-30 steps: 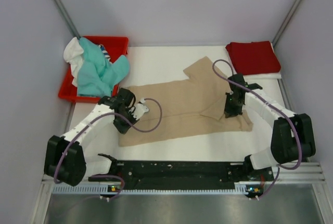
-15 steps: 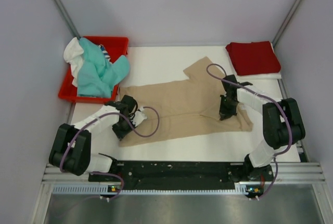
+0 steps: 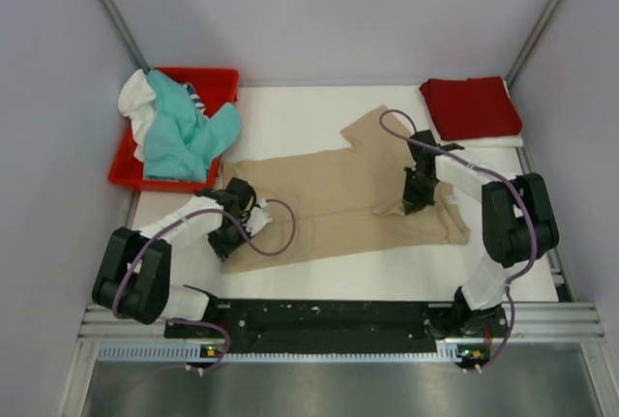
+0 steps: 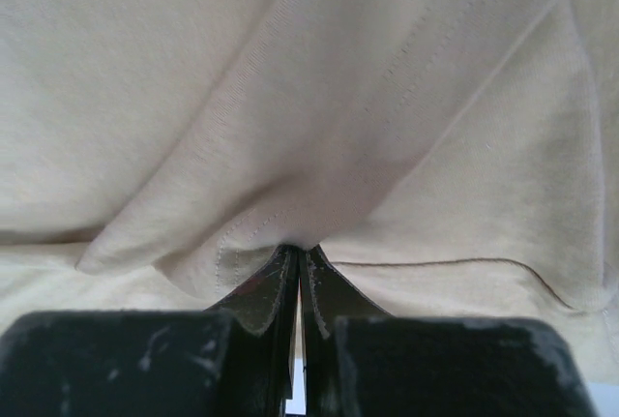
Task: Fold and stack the t-shirts
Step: Fold the flattened tshirt in 1/3 of the way
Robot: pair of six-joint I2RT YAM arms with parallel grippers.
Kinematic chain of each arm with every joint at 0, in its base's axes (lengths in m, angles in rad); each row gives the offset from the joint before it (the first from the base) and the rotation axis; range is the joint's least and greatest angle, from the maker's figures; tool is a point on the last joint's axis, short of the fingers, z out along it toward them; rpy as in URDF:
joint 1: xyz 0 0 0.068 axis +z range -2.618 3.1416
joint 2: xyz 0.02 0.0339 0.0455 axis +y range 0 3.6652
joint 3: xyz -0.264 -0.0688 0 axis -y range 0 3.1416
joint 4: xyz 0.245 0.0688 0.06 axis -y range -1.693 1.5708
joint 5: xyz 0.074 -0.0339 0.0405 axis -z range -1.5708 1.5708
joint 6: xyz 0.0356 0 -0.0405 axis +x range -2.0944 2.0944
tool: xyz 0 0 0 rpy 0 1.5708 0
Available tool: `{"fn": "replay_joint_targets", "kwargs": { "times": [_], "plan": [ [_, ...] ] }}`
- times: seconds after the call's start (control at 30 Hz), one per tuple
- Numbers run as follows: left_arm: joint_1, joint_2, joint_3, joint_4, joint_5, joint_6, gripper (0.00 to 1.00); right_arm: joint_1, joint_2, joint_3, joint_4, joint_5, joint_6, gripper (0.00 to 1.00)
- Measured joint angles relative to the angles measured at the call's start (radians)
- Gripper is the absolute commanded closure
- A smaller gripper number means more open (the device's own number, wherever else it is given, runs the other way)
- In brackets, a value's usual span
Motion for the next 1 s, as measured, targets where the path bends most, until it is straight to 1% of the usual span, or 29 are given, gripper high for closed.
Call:
{"fn": "replay_joint_targets", "kwargs": {
  "times": [0.13,0.3,0.5,0.57,0.67,0.73,0.77,0.87,0.93,1.0],
  "plan": [
    [0.000,0.000,0.000,0.001,-0.005,0.000,0.81,0.015,0.042,0.062,-0.006,-0.001,0.008,1.00],
    [0.000,-0.001,0.000,0.000,-0.010,0.000,0.81,0.035,0.129,0.216,0.007,0.000,0.024,1.00],
    [0.000,-0.013,-0.002,0.000,-0.018,0.000,0.81,0.055,0.274,0.398,0.021,-0.009,0.025,1.00],
    [0.000,-0.017,-0.003,-0.003,-0.021,0.000,0.81,0.056,0.287,0.417,0.014,-0.006,0.020,1.00],
    [0.000,-0.029,-0.003,-0.011,-0.020,0.000,0.78,0.056,0.249,0.417,-0.023,0.043,-0.006,1.00],
    [0.000,-0.040,0.000,-0.024,-0.008,0.000,0.77,0.056,0.188,0.390,-0.035,0.074,-0.030,0.82],
    [0.000,-0.043,0.008,-0.034,0.004,0.001,0.76,0.056,0.146,0.364,-0.042,0.086,-0.039,0.78],
    [0.000,-0.046,0.061,-0.064,0.047,0.000,0.75,0.057,0.049,0.307,-0.079,0.105,-0.053,0.75],
    [0.000,-0.047,0.115,-0.075,0.079,0.000,0.75,0.064,0.032,0.299,-0.095,0.124,-0.052,0.70],
    [0.000,-0.047,0.153,-0.073,0.097,0.000,0.75,0.086,0.043,0.299,-0.094,0.149,-0.048,0.69]
  ]
}}
